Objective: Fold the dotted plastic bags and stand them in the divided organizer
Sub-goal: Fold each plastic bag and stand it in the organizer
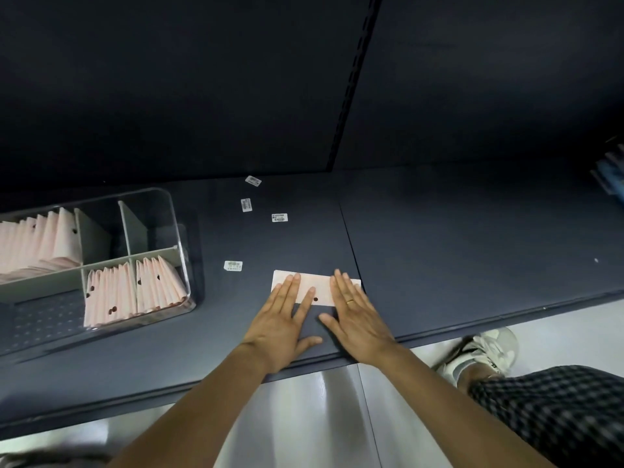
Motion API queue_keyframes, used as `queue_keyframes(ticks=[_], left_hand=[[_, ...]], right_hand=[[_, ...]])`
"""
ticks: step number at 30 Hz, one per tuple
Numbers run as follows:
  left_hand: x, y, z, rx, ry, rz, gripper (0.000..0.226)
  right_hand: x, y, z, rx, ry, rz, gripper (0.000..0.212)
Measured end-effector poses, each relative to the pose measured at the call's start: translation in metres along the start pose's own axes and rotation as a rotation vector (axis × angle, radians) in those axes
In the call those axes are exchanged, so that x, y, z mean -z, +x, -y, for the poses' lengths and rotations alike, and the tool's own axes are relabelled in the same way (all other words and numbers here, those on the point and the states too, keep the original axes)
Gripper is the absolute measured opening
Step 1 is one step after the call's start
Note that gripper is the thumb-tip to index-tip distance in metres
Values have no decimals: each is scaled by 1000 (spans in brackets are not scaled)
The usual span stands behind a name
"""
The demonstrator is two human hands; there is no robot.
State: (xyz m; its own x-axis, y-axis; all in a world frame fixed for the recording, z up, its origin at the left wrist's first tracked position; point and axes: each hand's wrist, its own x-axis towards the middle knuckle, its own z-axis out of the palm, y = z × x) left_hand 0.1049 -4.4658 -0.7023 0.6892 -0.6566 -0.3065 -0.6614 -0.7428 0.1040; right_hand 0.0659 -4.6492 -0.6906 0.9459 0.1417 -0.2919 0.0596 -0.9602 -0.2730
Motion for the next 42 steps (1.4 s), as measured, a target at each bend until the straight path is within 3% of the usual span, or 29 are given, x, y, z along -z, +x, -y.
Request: queue_keyframes(ticks=[4, 7, 12, 14, 18, 20, 22, 24, 27, 30, 33, 36, 42], left_hand=[[0, -3, 11, 1, -2, 16, 88], [2, -2, 10, 10, -22, -10, 87], [17, 3, -1, 121, -81, -93, 70], [27, 8, -8, 182, -96, -117, 62], [51, 12, -8, 276, -146, -259, 34], [67, 9, -7, 324, -320, -275, 31], [85, 0, -7, 401, -840, -290, 28], [102, -12, -8, 471, -1427, -286, 23], [121, -36, -8, 511, -1813, -190, 20], [133, -59, -8, 483, -1925, -187, 20], [141, -80, -7, 460, -1917, -201, 20], [148, -100, -2, 427, -1859, -204, 20], [158, -130, 7, 428, -1771, -413, 8]], right_hand=[[6, -4, -13, 7, -137, -18, 71], [12, 2, -13, 6, -176, -109, 58], [32, 9, -11, 120, -343, -116, 41], [43, 14, -10, 131, -365, -217, 28], [69, 22, -12, 90, 128, -276, 19], [91, 24, -5, -5, 467, -353, 20], [107, 20, 10, -158, 878, -399, 22], [116, 12, 28, -288, 1060, -283, 22], [115, -7, 56, -241, 1188, -6, 30], [121, -22, 83, -155, 1261, -58, 21], [132, -33, 99, -149, 1263, -156, 9], [140, -43, 111, -141, 1285, -140, 7], [144, -56, 132, -134, 1318, -156, 8]])
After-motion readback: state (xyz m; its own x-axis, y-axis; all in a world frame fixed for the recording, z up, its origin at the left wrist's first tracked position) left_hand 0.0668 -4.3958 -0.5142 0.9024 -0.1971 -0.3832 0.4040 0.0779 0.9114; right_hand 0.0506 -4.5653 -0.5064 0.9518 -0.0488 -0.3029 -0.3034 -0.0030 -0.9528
